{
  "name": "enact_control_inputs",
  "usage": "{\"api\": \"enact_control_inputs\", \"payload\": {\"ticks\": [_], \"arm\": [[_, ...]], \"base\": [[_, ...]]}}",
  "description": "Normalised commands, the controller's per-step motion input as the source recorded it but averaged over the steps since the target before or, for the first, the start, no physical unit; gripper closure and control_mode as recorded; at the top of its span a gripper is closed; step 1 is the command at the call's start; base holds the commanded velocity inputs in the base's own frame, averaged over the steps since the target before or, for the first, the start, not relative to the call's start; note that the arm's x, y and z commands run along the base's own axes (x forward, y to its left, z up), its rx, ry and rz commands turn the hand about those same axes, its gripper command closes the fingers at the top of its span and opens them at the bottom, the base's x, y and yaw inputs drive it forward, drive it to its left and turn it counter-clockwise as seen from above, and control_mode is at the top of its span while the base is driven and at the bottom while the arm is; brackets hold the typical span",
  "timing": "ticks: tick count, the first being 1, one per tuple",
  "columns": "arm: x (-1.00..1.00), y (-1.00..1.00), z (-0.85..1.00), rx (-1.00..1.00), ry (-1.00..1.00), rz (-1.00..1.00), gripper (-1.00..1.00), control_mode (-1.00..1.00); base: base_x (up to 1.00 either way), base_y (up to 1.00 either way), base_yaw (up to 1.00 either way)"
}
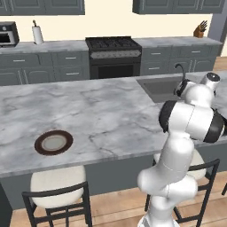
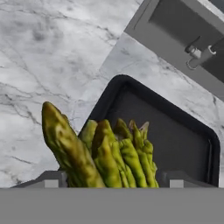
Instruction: Create a steak meal by picking up the steak and asparagus from the tray and placing them on the plate. Leave the dumpling on the tray.
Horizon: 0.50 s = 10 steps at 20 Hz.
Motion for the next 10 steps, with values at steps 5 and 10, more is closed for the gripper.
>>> {"api": "enact_control_inputs", "payload": {"ticks": [5, 10], "arm": [[-0.56, 1.0, 0.93, -0.04, -0.02, 0.1, 1.0, -1.0], [-0.4, 1.0, 0.88, 0.0, 0.01, 0.13, 1.0, -1.0]], "base": [[0.0, 0.0, 0.0], [0.0, 0.0, 0.0]]}}
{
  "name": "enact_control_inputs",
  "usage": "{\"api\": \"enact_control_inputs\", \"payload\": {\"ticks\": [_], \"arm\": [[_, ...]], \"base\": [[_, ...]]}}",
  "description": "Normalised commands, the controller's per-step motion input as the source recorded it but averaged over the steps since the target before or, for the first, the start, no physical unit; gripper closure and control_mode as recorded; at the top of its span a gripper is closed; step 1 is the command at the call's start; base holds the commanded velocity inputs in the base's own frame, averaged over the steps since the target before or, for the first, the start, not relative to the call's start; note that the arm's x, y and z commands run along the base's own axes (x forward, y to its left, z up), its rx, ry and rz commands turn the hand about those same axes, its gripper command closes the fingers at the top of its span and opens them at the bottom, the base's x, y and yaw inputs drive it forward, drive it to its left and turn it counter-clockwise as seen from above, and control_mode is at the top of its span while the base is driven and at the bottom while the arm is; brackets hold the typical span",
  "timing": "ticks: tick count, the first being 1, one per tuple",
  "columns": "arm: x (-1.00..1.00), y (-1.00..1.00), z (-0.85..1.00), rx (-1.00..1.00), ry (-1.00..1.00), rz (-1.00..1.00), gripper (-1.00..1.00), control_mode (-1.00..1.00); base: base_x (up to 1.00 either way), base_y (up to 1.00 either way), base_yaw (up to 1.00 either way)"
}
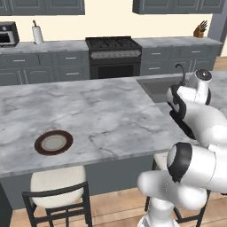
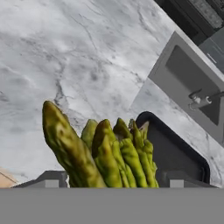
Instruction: Create a steak meal by picking up the steak and asparagus from the tray and placing them on the plate. Leave the dumpling on the tray.
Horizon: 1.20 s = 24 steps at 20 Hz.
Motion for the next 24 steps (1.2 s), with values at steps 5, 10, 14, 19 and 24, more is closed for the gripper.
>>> {"api": "enact_control_inputs", "payload": {"ticks": [5, 10, 14, 19, 24], "arm": [[-0.31, 1.0, 0.63, 0.0, 0.02, 0.19, 1.0, -1.0], [-0.25, 1.0, 0.12, -0.01, 0.06, 0.25, 1.0, -1.0], [-0.12, 1.0, 0.0, -0.01, 0.1, 0.27, 1.0, -1.0], [-0.07, 1.0, 0.0, -0.02, 0.11, 0.27, 1.0, -1.0], [-0.07, 1.0, -0.05, -0.06, 0.05, 0.28, 1.0, -1.0]], "base": [[0.0, 0.0, 0.0], [0.0, 0.0, 0.0], [0.0, 0.0, 0.0], [0.0, 0.0, 0.0], [0.0, 0.0, 0.0]]}}
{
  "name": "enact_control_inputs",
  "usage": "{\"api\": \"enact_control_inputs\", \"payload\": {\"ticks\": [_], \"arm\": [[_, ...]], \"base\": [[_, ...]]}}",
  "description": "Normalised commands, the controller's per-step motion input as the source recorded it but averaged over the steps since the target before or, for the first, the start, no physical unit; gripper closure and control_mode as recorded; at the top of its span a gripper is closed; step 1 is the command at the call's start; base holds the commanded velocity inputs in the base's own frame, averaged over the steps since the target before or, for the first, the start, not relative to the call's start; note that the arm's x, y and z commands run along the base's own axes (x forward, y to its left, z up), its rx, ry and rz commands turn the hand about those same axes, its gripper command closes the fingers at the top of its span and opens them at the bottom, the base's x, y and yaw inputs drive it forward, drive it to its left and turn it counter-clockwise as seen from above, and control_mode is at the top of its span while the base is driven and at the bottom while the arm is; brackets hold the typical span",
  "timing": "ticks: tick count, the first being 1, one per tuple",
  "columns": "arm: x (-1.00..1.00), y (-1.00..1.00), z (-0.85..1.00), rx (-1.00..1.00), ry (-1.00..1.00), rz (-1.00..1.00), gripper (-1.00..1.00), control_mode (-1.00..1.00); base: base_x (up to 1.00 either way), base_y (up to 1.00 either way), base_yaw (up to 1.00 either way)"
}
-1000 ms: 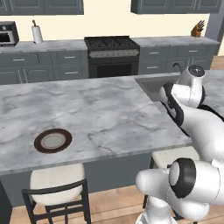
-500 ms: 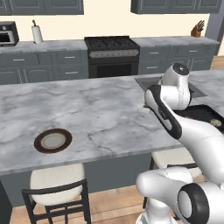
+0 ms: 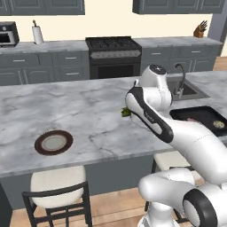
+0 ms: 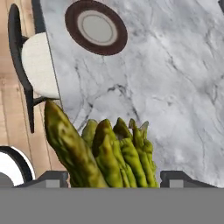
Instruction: Create a steak meal by picking up the steak and asparagus from the tray and placing them on the plate. Leave the dumpling on the tray.
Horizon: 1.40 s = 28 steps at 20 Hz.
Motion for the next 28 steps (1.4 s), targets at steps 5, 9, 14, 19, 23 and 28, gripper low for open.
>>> {"api": "enact_control_inputs", "payload": {"ticks": [5, 9, 14, 19, 23, 28], "arm": [[-0.01, 1.0, -0.19, -0.08, 0.0, 0.28, 1.0, -1.0], [-0.02, 1.0, -0.35, -0.1, 0.0, 0.27, 1.0, -1.0], [0.0, 1.0, -0.26, -0.08, 0.0, 0.25, 1.0, -1.0], [0.0, 1.0, -0.02, -0.08, 0.0, 0.2, 1.0, -1.0], [0.12, 0.87, -0.03, -0.07, 0.0, 0.11, 1.0, -1.0], [0.23, 0.61, -0.16, -0.04, 0.0, 0.04, 1.0, -1.0]], "base": [[0.0, 0.0, 0.0], [0.0, 0.0, 0.0], [0.0, 0.0, 0.0], [0.0, 0.0, 0.0], [0.0, 0.0, 0.0], [0.0, 0.0, 0.0]]}}
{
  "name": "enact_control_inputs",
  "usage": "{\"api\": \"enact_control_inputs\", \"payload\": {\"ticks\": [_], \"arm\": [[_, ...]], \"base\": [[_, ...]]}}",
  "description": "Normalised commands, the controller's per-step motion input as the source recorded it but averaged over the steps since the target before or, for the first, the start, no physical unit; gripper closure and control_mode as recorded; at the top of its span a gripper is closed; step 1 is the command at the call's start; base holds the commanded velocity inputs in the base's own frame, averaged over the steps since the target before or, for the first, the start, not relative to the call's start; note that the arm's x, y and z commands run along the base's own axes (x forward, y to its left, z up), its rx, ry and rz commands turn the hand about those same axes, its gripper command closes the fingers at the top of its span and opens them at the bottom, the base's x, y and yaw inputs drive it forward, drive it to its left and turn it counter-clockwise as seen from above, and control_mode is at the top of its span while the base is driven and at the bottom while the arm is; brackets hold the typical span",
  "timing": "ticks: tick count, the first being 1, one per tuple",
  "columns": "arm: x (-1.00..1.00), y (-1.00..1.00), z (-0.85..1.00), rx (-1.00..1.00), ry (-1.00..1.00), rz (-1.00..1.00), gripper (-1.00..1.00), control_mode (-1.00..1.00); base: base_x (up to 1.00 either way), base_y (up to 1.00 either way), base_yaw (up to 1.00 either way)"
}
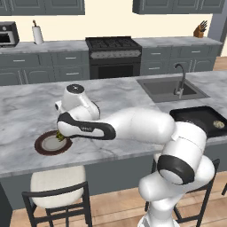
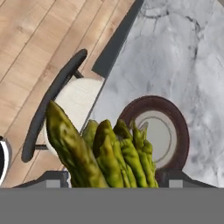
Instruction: Create a steak meal by picking up the steak and asparagus from the tray and placing them on the plate. Leave the dumpling on the tray.
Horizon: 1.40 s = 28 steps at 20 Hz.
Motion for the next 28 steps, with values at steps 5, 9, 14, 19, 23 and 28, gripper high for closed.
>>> {"api": "enact_control_inputs", "payload": {"ticks": [5, 9, 14, 19, 23, 28], "arm": [[0.28, 0.42, -0.37, -0.01, 0.0, 0.01, 1.0, -1.0], [0.33, 0.3, -0.43, 0.0, 0.0, 0.0, 1.0, -1.0], [0.39, 0.16, -0.38, 0.0, 0.0, 0.0, 1.0, -1.0], [0.35, 0.03, -0.34, 0.0, 0.0, 0.0, 1.0, -1.0], [0.31, 0.17, -0.28, 0.0, 0.0, 0.0, 1.0, -1.0], [0.35, 0.21, -0.2, 0.0, 0.0, 0.0, 1.0, -1.0]], "base": [[0.0, 0.0, 0.0], [0.0, 0.0, 0.0], [0.0, 0.0, 0.0], [0.0, 0.0, 0.0], [0.0, 0.0, 0.0], [0.0, 0.0, 0.0]]}}
